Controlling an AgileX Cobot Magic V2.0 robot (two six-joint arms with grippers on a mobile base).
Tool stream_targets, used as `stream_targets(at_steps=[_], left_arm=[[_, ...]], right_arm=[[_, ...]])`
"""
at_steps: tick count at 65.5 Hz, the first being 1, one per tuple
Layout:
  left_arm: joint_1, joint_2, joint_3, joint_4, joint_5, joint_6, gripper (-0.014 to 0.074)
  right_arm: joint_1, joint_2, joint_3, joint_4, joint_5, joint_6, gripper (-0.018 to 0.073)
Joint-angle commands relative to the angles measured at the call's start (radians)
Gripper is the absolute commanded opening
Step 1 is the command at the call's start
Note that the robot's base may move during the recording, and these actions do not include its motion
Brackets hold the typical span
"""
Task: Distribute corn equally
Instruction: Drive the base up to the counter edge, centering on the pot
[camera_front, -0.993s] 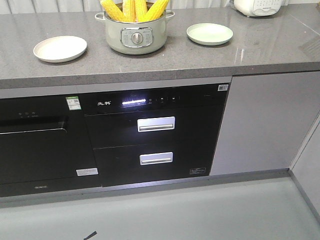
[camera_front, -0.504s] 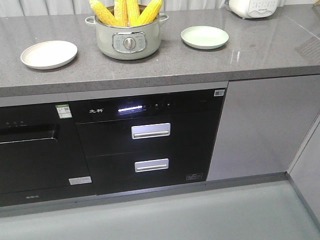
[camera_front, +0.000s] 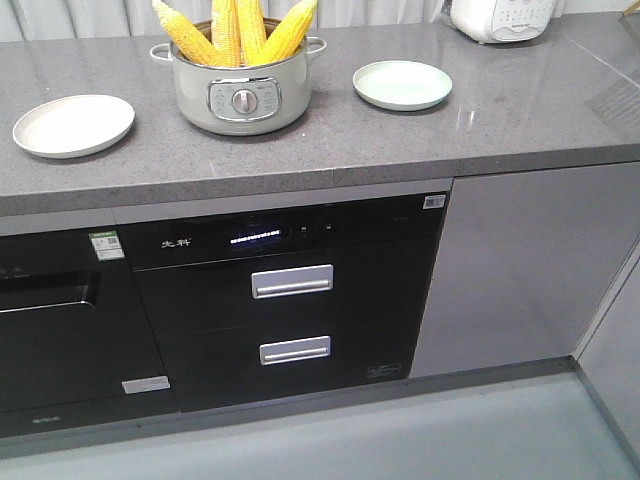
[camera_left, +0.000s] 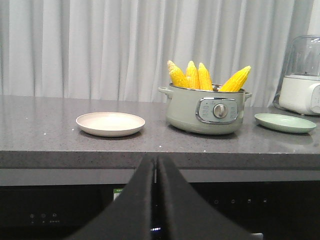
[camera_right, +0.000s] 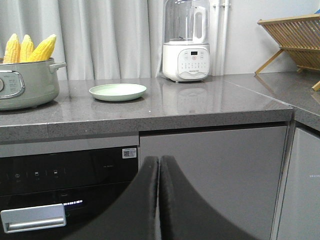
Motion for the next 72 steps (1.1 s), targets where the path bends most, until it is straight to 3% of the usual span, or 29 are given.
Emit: stream_targets(at_steps=[1, 72], left_arm=[[-0.004, -0.016, -0.017, -0.001, -0.076, -0.012, -0.0006], [-0.004, -0.016, -0.017, -0.001, -0.076, -0.012, -0.0006]], right_arm=[[-0.006, -0.008, 0.008, -0.004, -0.074, -0.008, -0.0003], [-0.006, -0.008, 0.008, -0.004, -0.073, -0.008, -0.0003]])
